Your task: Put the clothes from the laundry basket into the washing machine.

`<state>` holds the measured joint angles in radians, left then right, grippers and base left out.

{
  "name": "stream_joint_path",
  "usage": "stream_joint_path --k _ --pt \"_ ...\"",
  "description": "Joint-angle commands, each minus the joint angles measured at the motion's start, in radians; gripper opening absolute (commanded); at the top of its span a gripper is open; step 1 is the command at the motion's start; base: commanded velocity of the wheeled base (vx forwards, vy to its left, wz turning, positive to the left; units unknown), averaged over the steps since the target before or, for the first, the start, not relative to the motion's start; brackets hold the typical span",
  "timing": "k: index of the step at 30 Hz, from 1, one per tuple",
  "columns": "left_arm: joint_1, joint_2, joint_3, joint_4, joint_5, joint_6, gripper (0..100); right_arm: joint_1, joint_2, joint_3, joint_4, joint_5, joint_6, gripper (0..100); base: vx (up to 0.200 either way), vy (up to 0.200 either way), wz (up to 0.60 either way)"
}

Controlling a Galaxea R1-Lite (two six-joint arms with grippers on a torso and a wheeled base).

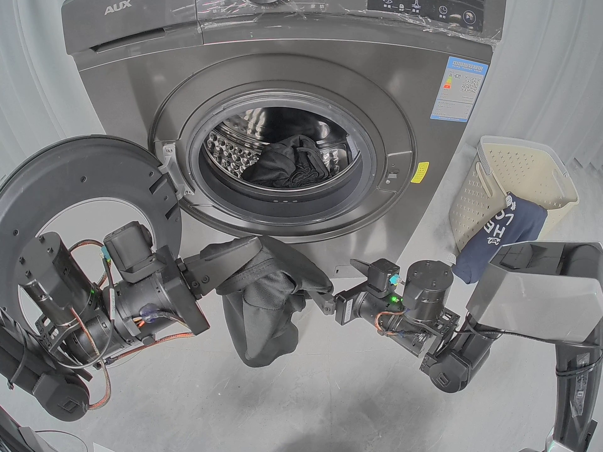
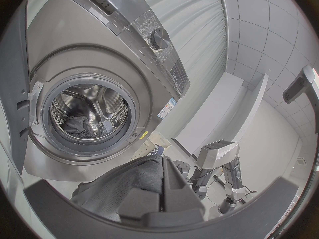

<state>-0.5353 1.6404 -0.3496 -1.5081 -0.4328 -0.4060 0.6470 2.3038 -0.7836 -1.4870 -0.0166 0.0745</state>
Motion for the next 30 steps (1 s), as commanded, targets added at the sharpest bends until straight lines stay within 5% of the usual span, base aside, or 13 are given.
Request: stream_joint_path --k 1,8,19,30 --pt "0.000 -0.001 0.004 -0.001 0.000 -0.001 0 -0.027 -0.006 -0.008 -0.002 0.003 -0.001 100 0.000 0.000 0.00" --pt "0.000 -0.001 0.003 0.000 -0.001 -0.001 0 -0.040 -0.057 -0.006 0.005 0.009 -0.004 100 0.000 0.000 0.00" --pt "0.001 0.002 -0.005 0.000 0.002 -0.001 0 0.054 -0.024 -0.037 0.001 0.021 -0.001 100 0.000 0.000 0.00" --pt "0.009 0.004 -0.023 0.000 0.016 -0.001 0 0.020 -0.049 0.055 -0.007 0.033 0.004 100 0.000 0.000 0.00"
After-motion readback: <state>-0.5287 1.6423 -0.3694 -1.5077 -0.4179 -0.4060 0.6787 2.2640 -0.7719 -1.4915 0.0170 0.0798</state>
